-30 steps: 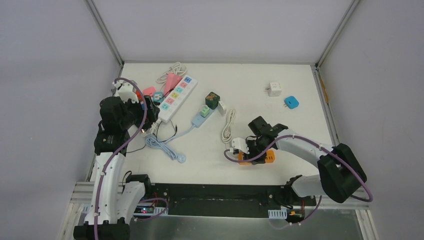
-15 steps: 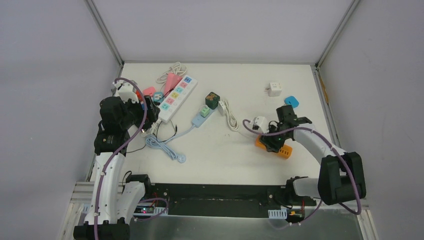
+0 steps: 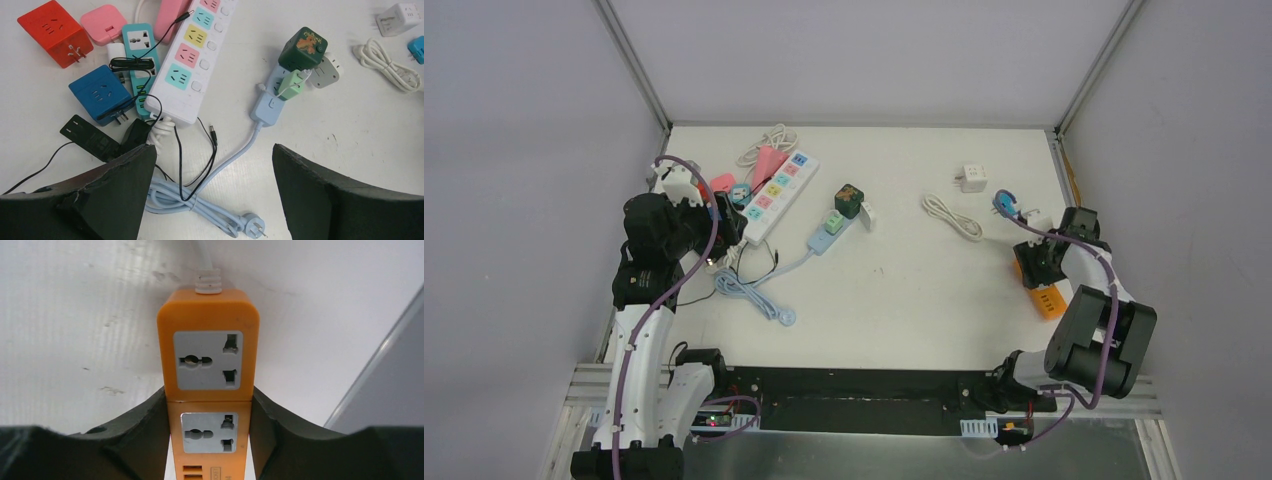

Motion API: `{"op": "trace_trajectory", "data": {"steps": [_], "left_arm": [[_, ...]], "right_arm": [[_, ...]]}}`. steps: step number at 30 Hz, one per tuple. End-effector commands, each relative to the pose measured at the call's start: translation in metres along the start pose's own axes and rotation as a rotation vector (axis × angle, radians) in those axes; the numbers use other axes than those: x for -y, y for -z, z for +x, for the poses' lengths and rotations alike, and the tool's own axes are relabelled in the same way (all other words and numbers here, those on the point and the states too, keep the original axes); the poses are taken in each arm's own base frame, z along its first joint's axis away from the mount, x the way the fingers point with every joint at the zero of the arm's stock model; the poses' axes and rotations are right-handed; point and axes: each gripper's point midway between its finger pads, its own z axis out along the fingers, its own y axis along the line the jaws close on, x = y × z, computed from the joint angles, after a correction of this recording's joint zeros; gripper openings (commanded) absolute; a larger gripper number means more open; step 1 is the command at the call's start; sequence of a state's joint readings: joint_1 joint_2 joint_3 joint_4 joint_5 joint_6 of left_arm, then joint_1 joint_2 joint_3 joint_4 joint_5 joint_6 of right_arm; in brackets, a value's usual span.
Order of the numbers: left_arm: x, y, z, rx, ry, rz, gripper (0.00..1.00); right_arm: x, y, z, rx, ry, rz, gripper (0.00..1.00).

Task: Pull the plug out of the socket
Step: Move the socket to the center of the board.

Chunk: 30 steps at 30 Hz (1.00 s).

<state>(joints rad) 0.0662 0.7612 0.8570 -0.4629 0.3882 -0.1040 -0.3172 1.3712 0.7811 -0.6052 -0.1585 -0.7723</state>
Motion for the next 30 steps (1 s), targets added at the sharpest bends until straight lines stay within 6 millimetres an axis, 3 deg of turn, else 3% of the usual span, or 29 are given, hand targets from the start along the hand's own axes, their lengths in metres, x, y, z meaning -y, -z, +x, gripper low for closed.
{"op": "trace_trajectory", "data": {"steps": [1,5,10,14,21,30], "left_arm": [[0.010,0.001,-0.016,0.054,-0.007,0.042,0.89],[0.014,-0.002,-0.014,0.045,-0.001,0.074,0.91],[0.024,-0.006,-0.011,0.040,0.012,0.138,0.99],[0.028,-0.014,-0.003,0.005,0.034,0.173,0.99],[0.040,-0.023,0.011,-0.053,0.043,0.250,0.99],[0.067,-0.027,0.031,-0.116,0.004,0.384,0.98]], "right_arm": [[0.038,0.007,-0.006,0.034,-0.113,0.149,0.11],[0.046,0.006,-0.001,0.024,-0.139,0.162,0.12],[0.041,0.008,0.001,0.041,-0.176,0.129,0.60],[0.032,0.014,-0.005,0.092,-0.152,0.096,0.81],[0.017,0.043,-0.033,0.237,-0.087,0.038,0.92],[-0.072,0.142,-0.100,0.573,0.117,-0.367,0.94]]}}
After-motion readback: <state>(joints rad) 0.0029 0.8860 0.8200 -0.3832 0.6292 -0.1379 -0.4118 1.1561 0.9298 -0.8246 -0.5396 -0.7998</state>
